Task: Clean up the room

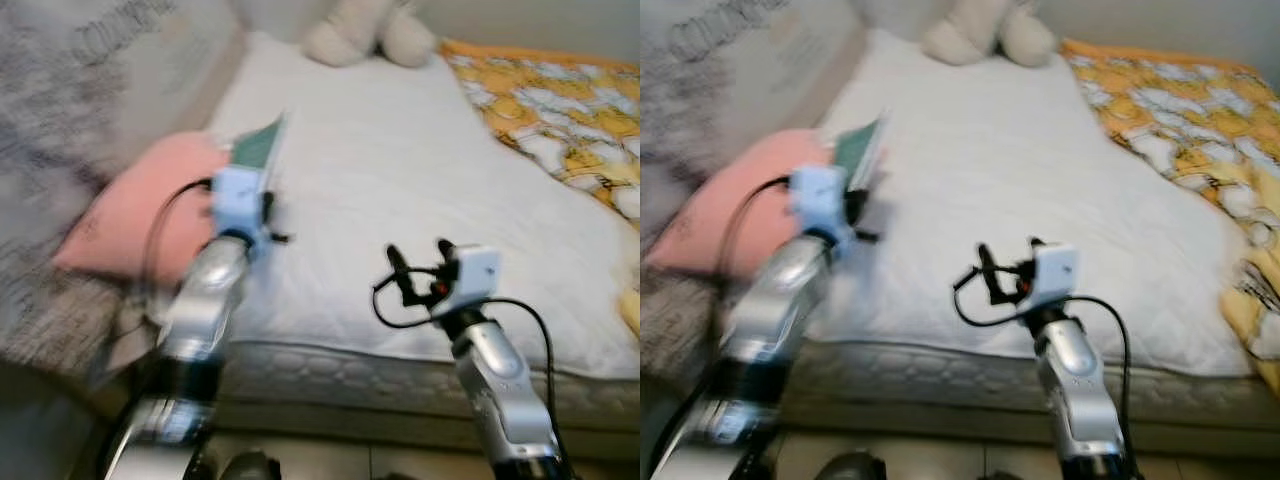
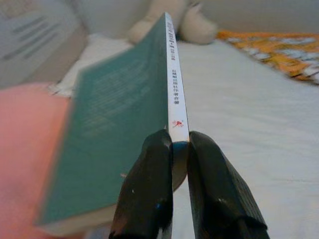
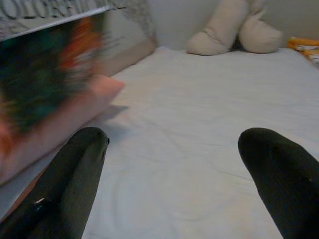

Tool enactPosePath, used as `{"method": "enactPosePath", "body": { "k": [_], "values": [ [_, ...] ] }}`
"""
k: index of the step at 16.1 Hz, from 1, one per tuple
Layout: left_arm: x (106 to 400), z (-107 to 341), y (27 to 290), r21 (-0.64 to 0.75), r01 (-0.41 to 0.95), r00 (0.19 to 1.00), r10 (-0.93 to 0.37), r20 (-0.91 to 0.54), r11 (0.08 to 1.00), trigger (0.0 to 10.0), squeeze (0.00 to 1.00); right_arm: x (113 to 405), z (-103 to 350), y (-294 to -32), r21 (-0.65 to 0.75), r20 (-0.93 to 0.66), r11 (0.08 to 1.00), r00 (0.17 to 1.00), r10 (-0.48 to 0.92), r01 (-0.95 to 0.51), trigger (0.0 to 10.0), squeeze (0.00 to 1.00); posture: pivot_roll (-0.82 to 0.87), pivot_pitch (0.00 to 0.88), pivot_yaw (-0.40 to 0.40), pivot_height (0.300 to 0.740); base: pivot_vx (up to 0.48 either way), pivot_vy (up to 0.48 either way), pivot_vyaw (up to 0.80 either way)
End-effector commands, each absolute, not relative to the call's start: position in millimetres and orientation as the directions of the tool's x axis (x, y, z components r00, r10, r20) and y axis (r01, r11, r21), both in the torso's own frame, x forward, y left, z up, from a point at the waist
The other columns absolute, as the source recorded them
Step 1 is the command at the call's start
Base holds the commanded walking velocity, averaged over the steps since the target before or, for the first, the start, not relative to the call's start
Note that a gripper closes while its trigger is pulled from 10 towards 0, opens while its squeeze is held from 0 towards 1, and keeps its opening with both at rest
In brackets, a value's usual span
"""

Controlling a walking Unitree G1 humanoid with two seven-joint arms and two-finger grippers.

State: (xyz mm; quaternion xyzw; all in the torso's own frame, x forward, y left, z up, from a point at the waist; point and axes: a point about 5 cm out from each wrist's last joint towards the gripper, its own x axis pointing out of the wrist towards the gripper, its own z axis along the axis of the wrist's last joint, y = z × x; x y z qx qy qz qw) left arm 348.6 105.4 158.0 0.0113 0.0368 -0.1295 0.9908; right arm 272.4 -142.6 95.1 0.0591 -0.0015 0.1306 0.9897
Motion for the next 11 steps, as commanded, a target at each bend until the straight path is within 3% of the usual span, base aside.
{"method": "enactPosePath", "body": {
  "k": [1,3,5,8,10,11],
  "values": [
    [350.5,171.9,75.2,0.009,0.392,0.92,-0.391,-0.028,0.92,10.0,0.0,272.8,99.4,-140.7,0.111,0.027,0.956,0.962,0.271,-0.272,10.0,0.0,0.03,0.0,-0.037,0.71,0.0,0.0,0.0],
    [362.3,184.0,39.0,-0.017,0.532,0.846,-0.532,-0.028,0.847,10.0,0.0,269.8,99.7,-138.8,0.112,0.025,0.955,0.961,0.275,-0.276,10.0,0.0,0.0,0.0,-0.033,0.71,0.0,0.0,0.0],
    [374.3,194.9,31.9,-0.01,0.561,0.828,-0.561,-0.018,0.828,10.0,0.0,262.3,100.3,-139.7,0.11,0.019,0.957,0.963,0.269,-0.27,10.0,0.0,-0.04,0.033,-0.022,0.71,0.0,0.0,0.0],
    [395.1,203.9,46.2,-0.092,0.495,0.867,-0.498,-0.022,0.864,10.0,0.0,240.4,99.1,-151.5,0.09,-0.022,0.964,0.967,0.253,-0.25,10.0,0.0,-0.11,0.104,-0.04,0.71,0.0,0.0,0.0],
    [404.0,201.3,60.6,-0.22,0.403,0.907,-0.42,-0.036,0.889,10.0,0.0,222.7,99.0,-162.0,0.067,-0.06,0.966,0.966,0.252,-0.248,10.0,0.0,-0.17,0.138,-0.061,0.71,0.0,0.0,0.0],
    [407.4,186.6,81.2,-0.389,0.257,0.947,-0.31,-0.08,0.885,10.0,0.0,211.3,99.1,-168.8,0.054,-0.089,0.969,0.966,0.244,-0.24,10.0,0.0,-0.2,0.156,-0.076,0.71,0.0,0.0,0.0]
  ]
}}
